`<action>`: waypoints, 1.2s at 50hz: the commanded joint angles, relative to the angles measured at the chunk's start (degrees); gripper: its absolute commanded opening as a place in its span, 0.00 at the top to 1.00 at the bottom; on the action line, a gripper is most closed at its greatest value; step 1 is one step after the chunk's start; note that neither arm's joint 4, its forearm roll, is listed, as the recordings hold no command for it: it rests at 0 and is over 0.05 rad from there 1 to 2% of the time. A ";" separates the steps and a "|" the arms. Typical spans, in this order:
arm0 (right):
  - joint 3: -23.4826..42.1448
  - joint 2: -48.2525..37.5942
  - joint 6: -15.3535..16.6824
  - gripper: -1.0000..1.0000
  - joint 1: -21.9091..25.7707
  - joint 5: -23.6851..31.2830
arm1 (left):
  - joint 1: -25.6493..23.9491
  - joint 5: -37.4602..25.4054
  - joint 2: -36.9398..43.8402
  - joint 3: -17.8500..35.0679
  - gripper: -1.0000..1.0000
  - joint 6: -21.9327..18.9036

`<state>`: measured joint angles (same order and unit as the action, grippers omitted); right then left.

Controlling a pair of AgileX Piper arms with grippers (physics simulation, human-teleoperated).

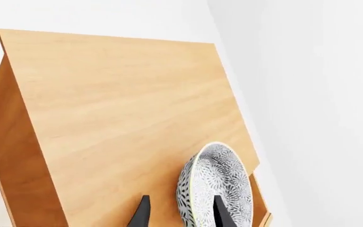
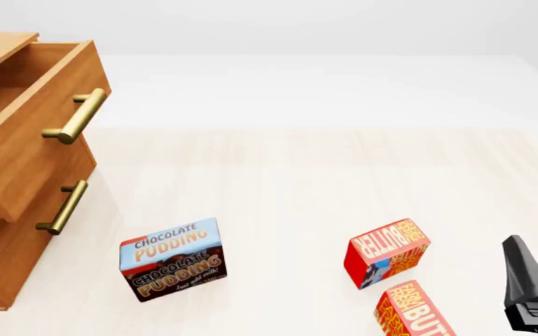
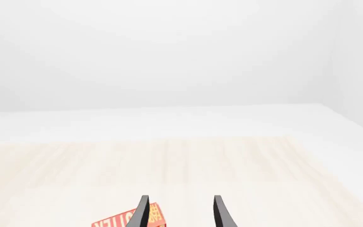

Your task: Put the bowl in the top drawer of the cabinet.

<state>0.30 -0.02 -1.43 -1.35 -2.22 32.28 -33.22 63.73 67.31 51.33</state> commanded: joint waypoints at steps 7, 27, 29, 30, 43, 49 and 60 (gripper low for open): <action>0.01 0.00 0.16 0.00 0.09 -0.10 | -1.25 -1.57 -2.41 -0.46 0.00 0.08; 0.01 0.00 0.22 0.00 0.35 -0.28 | 4.08 -1.93 -6.16 -3.01 0.00 -0.78; 0.01 0.00 0.21 0.00 0.36 -0.32 | 3.54 -2.15 -7.90 -3.94 0.00 -0.82; 0.01 0.00 0.17 0.00 0.31 -0.34 | 2.90 -2.33 -9.03 -5.03 0.00 -0.48; 0.01 0.00 0.15 0.00 0.48 -0.50 | -2.47 -6.26 -19.71 -9.86 0.00 -1.19; 0.01 0.00 0.11 0.00 0.65 -0.60 | -4.19 -8.22 -23.22 -11.64 0.00 -1.86; 0.01 0.00 0.16 0.00 0.64 -0.57 | -7.51 -8.71 -26.41 -16.53 0.00 -2.56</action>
<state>0.31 -0.01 -1.27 -0.77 -2.75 27.69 -40.71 41.08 54.55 49.38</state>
